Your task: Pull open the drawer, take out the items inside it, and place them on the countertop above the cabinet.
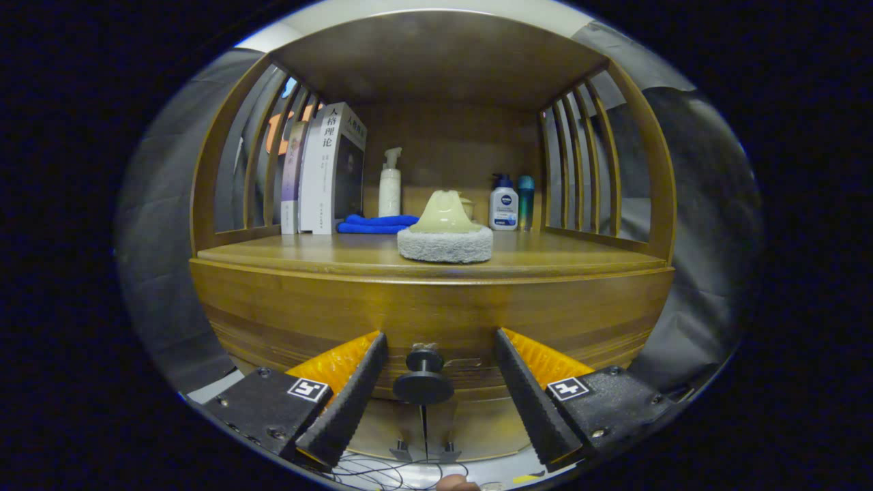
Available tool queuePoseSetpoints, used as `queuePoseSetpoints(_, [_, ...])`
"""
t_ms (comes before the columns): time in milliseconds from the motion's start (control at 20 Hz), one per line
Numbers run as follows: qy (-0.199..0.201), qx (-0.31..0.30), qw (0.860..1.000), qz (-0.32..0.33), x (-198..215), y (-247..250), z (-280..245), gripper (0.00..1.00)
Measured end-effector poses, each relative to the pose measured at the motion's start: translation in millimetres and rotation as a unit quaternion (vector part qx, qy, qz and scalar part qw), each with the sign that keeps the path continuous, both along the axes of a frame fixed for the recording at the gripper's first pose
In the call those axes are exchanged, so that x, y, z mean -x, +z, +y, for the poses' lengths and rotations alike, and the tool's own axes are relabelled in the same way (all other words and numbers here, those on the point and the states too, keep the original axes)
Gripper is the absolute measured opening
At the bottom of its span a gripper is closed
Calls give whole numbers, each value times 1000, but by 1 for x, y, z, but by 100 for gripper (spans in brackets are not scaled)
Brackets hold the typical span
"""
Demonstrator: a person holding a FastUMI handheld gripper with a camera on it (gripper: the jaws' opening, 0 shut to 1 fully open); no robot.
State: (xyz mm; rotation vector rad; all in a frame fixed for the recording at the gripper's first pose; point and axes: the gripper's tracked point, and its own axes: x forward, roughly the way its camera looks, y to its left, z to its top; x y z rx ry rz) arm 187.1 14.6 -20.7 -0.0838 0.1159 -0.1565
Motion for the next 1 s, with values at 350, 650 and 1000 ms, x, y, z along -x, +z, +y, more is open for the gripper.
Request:
queuePoseSetpoints(350, [5,-42,999,-6,15,1,-1,100])
queuePoseSetpoints(650, [19,-11,999,-35,107,14,7,100])
queuePoseSetpoints(1000, [15,-1,997,-72,194,26,16,100])
